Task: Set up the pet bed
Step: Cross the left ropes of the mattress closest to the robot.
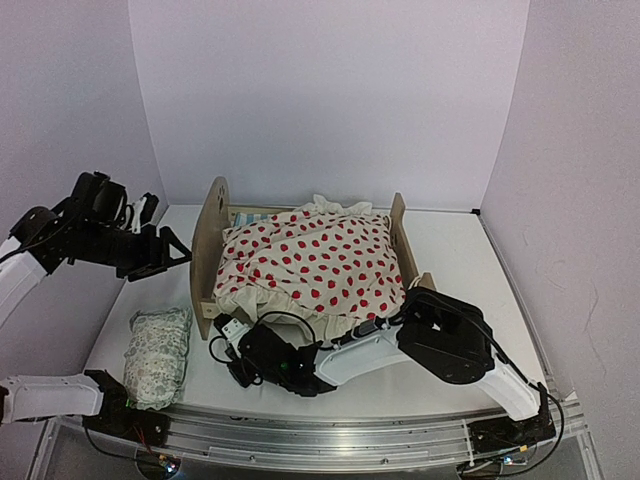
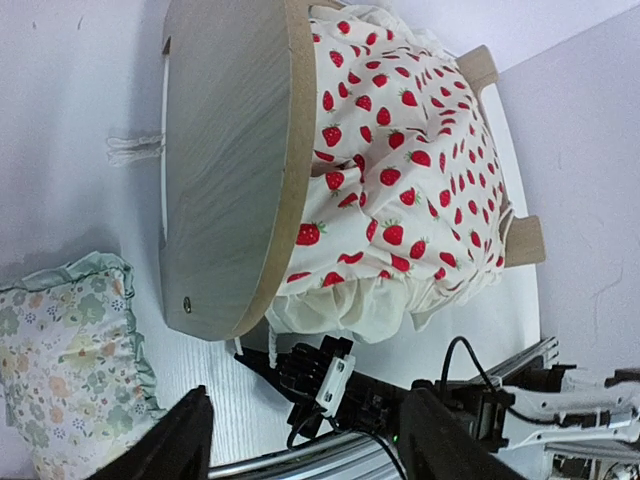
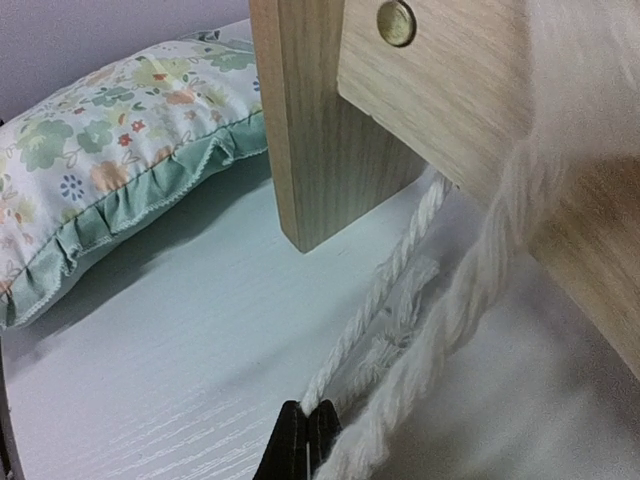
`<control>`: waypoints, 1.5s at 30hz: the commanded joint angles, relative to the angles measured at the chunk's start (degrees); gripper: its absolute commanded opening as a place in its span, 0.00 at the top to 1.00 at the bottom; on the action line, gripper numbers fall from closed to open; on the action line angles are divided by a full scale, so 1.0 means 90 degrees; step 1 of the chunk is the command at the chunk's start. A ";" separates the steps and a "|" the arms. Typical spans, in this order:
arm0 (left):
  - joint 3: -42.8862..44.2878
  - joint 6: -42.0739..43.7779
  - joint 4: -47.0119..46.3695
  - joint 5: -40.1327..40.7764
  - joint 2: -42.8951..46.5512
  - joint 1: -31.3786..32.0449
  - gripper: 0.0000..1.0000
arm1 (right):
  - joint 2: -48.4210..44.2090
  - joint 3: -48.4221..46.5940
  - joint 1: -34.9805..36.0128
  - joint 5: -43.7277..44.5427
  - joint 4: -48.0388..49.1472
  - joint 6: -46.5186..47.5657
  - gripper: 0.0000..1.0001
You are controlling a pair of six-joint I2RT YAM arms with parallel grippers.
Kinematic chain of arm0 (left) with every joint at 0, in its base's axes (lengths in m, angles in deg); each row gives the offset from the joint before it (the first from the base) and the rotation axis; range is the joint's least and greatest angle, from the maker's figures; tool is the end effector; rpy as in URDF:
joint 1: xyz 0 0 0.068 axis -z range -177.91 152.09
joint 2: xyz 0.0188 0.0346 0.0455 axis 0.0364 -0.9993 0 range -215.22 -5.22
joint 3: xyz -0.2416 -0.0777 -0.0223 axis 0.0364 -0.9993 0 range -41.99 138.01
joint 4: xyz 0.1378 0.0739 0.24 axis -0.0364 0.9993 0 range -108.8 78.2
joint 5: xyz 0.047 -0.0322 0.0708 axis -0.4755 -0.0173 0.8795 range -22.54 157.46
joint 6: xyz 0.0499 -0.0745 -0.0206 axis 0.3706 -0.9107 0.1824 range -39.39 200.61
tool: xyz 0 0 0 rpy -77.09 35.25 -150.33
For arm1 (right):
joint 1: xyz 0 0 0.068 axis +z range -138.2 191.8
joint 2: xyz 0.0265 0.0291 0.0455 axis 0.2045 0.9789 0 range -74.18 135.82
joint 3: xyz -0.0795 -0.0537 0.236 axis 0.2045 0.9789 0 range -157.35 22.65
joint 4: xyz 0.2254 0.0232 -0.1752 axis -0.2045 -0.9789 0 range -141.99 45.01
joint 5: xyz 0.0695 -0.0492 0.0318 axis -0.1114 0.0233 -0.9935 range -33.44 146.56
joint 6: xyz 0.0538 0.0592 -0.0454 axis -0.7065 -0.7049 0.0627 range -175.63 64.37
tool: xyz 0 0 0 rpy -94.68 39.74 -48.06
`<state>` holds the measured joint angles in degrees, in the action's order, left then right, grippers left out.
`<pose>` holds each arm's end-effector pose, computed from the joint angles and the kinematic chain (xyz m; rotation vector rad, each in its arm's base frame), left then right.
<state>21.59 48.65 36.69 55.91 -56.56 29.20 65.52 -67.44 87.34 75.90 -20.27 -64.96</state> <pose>0.1991 -0.1205 0.3151 0.0035 2.4291 -0.7307 0.1680 0.5417 0.0403 -0.9196 1.8129 0.6166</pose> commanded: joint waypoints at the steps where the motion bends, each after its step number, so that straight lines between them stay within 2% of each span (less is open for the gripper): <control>1: -0.0994 -0.0842 -0.0060 -0.0400 0.0834 0.0026 0.43 | -0.0365 -0.0324 0.0000 -0.0456 0.0109 -0.0229 1.00; 3: -0.1449 -0.1176 -0.0345 -0.0562 0.1163 0.0025 0.45 | -0.0416 -0.0328 -0.0004 -0.0515 0.0126 -0.0251 1.00; 6: -0.2083 -0.1551 -0.0767 -0.0820 0.1479 0.0025 0.43 | -0.0518 -0.0320 -0.0004 -0.0576 0.0142 -0.0305 1.00; 10: -0.2672 -0.1720 -0.1065 -0.0913 0.1449 0.0026 0.44 | -0.0612 -0.0313 -0.0004 -0.0604 0.0142 -0.0322 1.00; 19: -0.4039 -0.2074 -0.3037 -0.1125 0.1423 0.0026 0.59 | -0.0782 -0.0184 -0.0037 -0.0522 0.0135 -0.0441 1.00; 25: -0.4590 -0.2088 -0.4115 -0.1218 0.0768 0.0025 0.62 | -0.0879 -0.0068 -0.0060 -0.0526 0.0133 -0.0527 1.00; 29: -0.4910 -0.2505 -0.4896 -0.1277 0.0648 0.0029 0.65 | -0.0940 0.0035 -0.0063 -0.0574 0.0132 -0.0535 1.00; 34: -0.5169 -0.2670 -0.5232 -0.1204 0.0511 0.0024 0.67 | -0.0981 0.0111 -0.0063 -0.0679 0.0134 -0.0582 1.00; 45: -0.5516 -0.2715 -0.5990 -0.1771 0.0134 0.0030 0.68 | -0.0884 0.0012 -0.0063 -0.0973 0.0132 -0.0725 1.00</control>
<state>-26.91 24.81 -11.12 43.46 -53.56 29.20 60.38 -66.62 86.93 68.96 -20.25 -70.65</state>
